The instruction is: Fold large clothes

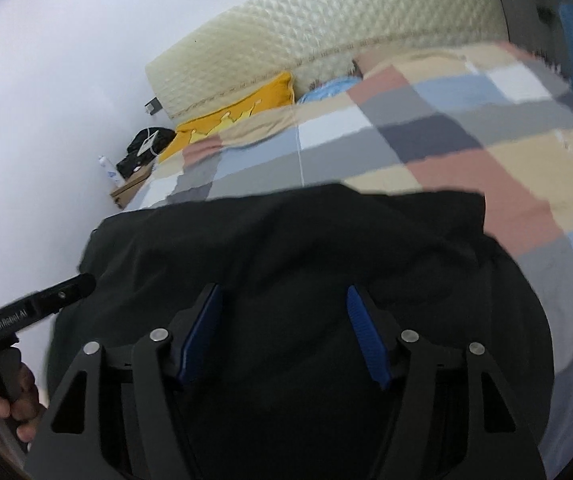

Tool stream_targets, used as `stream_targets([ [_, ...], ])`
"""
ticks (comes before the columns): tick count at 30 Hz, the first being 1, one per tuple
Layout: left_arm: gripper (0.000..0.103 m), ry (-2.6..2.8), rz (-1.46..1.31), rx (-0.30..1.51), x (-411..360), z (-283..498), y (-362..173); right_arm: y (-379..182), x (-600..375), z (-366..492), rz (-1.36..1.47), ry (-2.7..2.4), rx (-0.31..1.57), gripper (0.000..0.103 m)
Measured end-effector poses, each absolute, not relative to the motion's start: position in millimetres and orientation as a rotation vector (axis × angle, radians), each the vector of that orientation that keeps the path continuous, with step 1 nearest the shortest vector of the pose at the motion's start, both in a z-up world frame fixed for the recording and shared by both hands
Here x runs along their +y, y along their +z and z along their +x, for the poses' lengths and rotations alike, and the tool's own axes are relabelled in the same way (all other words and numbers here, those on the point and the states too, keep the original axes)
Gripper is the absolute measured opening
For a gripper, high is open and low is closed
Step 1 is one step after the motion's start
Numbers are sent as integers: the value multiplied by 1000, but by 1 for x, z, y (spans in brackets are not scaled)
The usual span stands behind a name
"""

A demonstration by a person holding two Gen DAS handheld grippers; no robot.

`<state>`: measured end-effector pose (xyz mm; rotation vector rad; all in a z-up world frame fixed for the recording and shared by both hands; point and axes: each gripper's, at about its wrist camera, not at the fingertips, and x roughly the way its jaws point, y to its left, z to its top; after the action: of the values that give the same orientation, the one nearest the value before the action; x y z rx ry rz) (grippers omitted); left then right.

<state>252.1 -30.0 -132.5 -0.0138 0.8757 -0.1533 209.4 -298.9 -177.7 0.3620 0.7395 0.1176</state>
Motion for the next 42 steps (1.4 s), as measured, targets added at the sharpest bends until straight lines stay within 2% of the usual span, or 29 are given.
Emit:
stream_targets([
  [4, 72, -151, 34, 844, -48, 271, -146, -184, -289, 233, 227, 53, 718, 66],
  [12, 74, -148, 94, 832, -67, 312, -168, -198, -286, 284, 166, 59, 763, 66],
  [23, 75, -200, -30, 832, -45, 326, -186, -220, -274, 316, 151, 107, 818, 68],
  [35, 76, -197, 6, 773, -48, 310, -195, -231, -270, 308, 135, 161, 829, 68],
  [37, 79, -207, 16, 778, -51, 316, -198, -233, -272, 309, 153, 161, 831, 68],
  [42, 80, -207, 13, 801, -51, 320, -202, -232, -272, 306, 158, 144, 826, 68],
])
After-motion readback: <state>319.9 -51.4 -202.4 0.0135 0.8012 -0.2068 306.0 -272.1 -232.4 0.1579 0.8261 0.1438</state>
